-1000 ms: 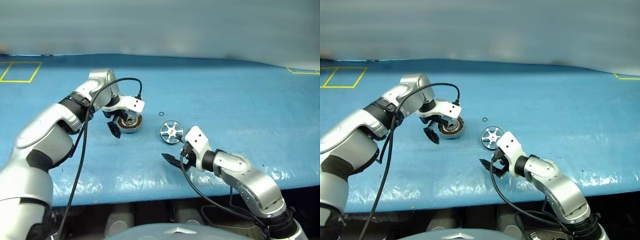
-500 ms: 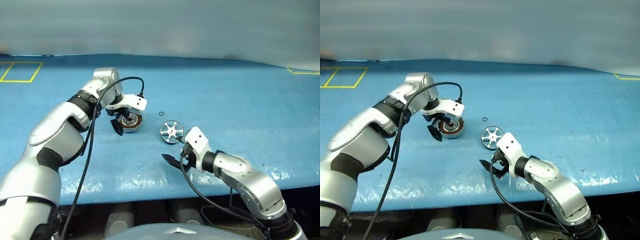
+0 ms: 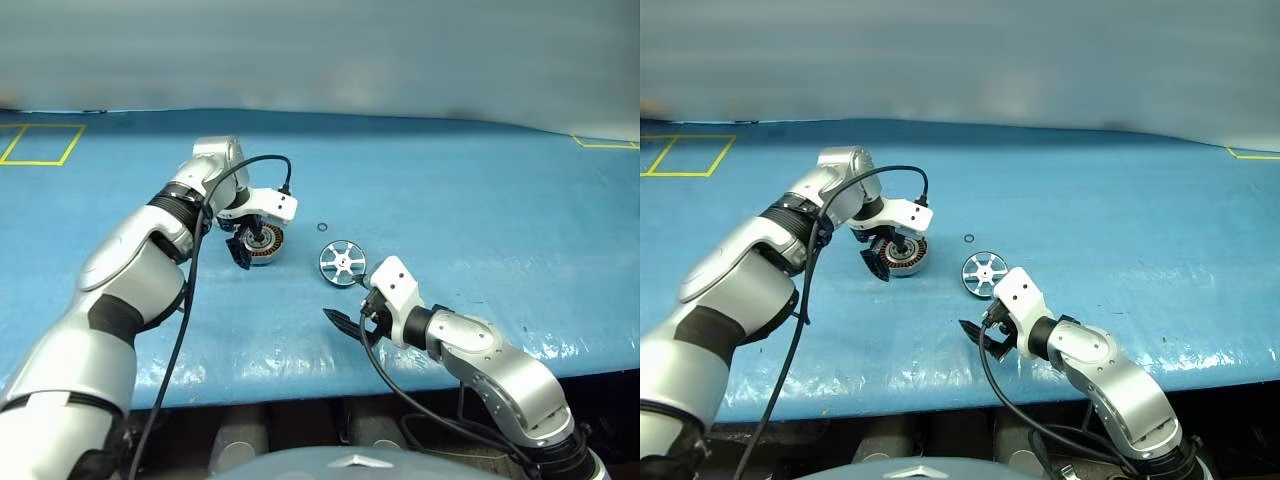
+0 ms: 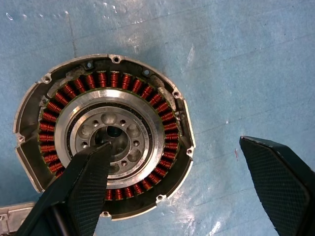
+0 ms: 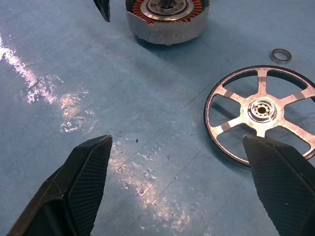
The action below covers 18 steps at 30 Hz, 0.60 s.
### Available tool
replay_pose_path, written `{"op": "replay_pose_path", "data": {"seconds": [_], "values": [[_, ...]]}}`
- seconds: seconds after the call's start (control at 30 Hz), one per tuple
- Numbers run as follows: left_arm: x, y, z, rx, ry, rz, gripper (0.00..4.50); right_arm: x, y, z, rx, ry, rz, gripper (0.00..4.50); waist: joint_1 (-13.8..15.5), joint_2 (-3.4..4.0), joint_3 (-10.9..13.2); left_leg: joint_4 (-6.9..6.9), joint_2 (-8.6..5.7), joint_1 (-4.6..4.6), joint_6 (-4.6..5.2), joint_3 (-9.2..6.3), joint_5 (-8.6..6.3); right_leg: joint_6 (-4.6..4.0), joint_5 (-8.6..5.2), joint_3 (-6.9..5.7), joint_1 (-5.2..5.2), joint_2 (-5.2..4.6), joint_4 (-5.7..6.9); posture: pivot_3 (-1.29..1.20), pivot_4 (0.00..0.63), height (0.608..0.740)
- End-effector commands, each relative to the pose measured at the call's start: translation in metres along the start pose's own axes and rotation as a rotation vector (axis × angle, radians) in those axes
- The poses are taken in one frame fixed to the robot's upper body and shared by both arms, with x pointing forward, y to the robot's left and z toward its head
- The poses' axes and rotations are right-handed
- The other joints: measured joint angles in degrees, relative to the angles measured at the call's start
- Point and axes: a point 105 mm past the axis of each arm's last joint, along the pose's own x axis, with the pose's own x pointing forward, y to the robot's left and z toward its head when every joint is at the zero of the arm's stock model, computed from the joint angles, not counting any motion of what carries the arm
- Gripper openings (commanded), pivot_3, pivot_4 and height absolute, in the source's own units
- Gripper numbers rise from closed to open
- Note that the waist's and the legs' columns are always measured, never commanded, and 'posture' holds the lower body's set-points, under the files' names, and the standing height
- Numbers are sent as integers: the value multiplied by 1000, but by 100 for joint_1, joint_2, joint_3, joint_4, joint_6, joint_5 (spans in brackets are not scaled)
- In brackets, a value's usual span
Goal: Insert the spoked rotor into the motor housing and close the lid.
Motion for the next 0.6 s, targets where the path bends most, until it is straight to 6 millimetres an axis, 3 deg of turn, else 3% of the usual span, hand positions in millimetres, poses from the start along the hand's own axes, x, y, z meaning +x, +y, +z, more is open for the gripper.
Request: {"op": "replay_pose_path", "data": {"seconds": [0.03,0.13,0.33,0.6], "values": [[0,5,0,11,1,45,4136,-4,1,12,-21,-51,-13,4500,0,0,0,1,0,0,0,0,0,1,0,0,0,0,0,0,150,740],[4,7,-1,12,1,57,3802,-4,1,12,-19,-52,-20,4500,1,0,0,1,0,2,0,0,0,0,1,0,2,0,1,0,150,740],[7,7,-3,33,19,67,1972,-2,-1,15,-18,-68,-33,4500,-1,6,-4,4,0,4,0,0,0,1,1,0,5,0,3,0,150,740],[13,-1,-5,76,9,58,1961,1,-3,17,-11,-81,-37,4500,-10,7,-5,5,2,12,1,0,-1,-3,5,1,10,0,7,0,150,740]]}}
